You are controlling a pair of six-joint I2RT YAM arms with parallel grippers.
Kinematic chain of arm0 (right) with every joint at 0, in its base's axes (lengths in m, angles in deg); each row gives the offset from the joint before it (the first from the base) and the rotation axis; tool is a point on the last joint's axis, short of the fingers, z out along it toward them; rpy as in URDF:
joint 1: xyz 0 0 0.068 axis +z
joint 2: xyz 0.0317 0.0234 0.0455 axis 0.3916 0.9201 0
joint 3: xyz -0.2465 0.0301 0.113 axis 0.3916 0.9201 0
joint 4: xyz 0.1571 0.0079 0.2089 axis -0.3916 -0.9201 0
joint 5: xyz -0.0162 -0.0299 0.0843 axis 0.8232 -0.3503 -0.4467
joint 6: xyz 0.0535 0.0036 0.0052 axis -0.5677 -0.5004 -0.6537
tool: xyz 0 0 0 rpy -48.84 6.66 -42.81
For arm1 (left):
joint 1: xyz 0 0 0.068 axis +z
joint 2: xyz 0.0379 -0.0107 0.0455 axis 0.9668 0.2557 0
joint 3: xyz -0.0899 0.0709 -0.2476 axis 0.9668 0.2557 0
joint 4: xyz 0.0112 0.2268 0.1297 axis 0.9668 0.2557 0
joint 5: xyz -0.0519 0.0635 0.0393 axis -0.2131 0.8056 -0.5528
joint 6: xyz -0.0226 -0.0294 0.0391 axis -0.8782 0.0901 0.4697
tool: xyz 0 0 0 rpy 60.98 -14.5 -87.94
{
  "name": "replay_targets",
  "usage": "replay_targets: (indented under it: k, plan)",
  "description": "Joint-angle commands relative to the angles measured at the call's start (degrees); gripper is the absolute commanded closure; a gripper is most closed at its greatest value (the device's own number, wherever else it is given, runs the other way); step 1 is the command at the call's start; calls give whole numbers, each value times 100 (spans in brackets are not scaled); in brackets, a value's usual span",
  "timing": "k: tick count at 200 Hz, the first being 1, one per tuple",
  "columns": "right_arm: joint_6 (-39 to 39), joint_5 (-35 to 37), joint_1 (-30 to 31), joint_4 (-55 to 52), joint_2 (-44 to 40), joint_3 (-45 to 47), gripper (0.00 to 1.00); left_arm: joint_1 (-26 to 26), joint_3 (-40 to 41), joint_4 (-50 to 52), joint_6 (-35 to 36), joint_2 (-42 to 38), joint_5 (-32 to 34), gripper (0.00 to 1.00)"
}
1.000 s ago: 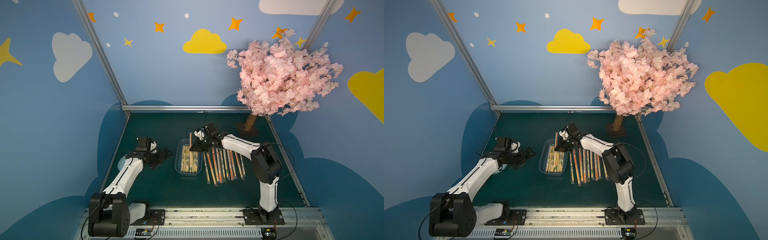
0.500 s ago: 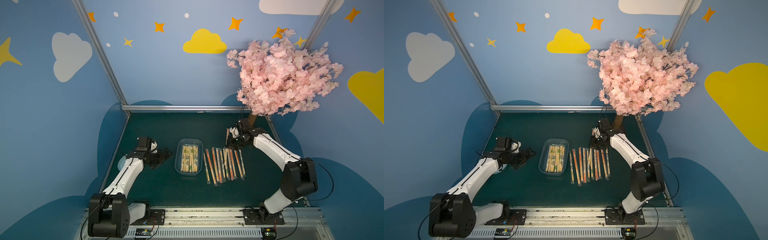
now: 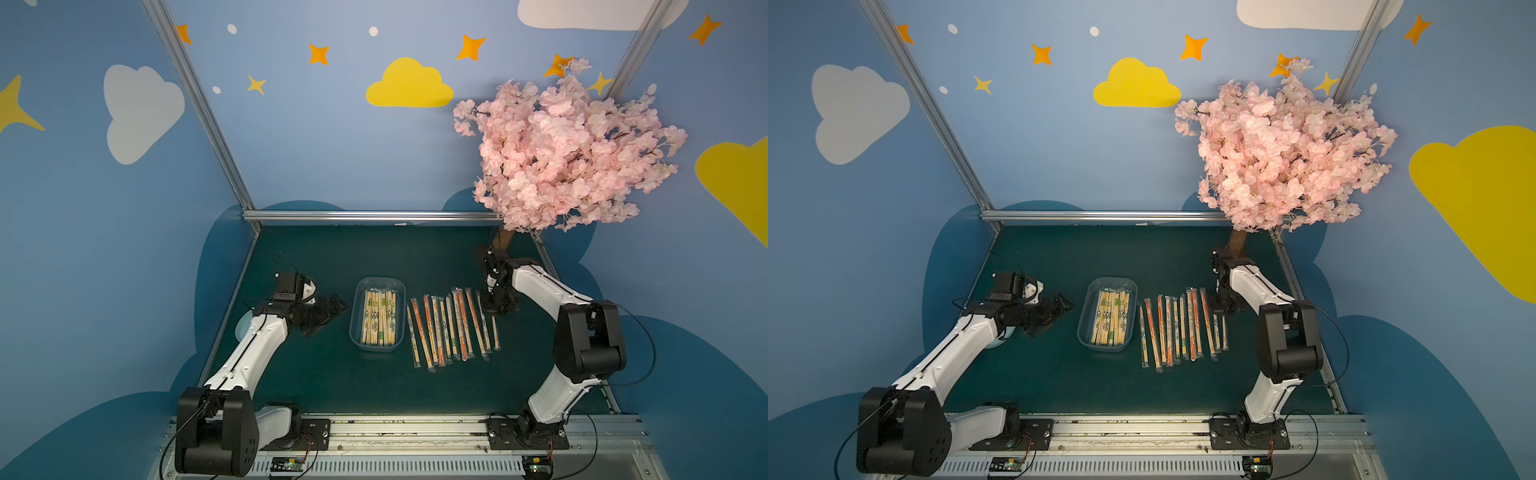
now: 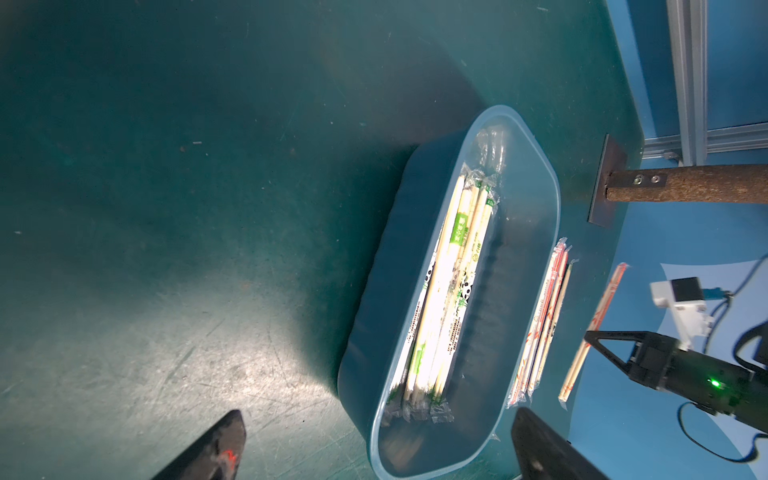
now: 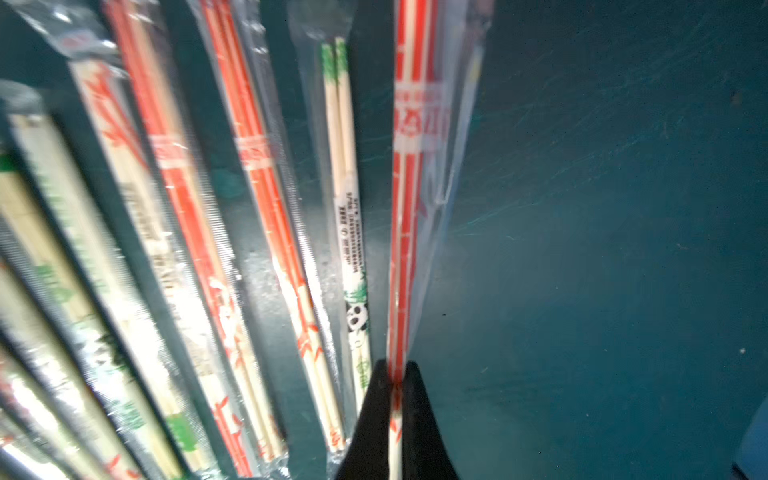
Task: Take the paired disposable chopsticks out of the storage box
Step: Place the paired disposable chopsticks at the center of the board, then pick up the paired disposable chopsticks from the storage box.
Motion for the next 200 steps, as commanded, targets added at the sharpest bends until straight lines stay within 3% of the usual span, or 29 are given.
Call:
replay_targets:
  k: [1, 33, 81, 139, 200]
  plan:
    - [60, 445, -13, -287, 203, -184, 100, -31, -111, 81, 35, -19, -7, 0]
    - [-22, 481, 12, -279, 457, -240, 100, -35, -102, 81, 41, -20, 1, 0]
    - [-114, 133, 14, -276, 375, -260, 73, -38, -86, 81, 53, -18, 10, 0]
    - [-567, -970, 195, -302, -469, -372, 71, -34, -33, 42, 62, 9, 35, 0]
    - [-1588, -2213, 1525, 347, -765, -946, 71, -34, -37, 19, 75, 50, 85, 0]
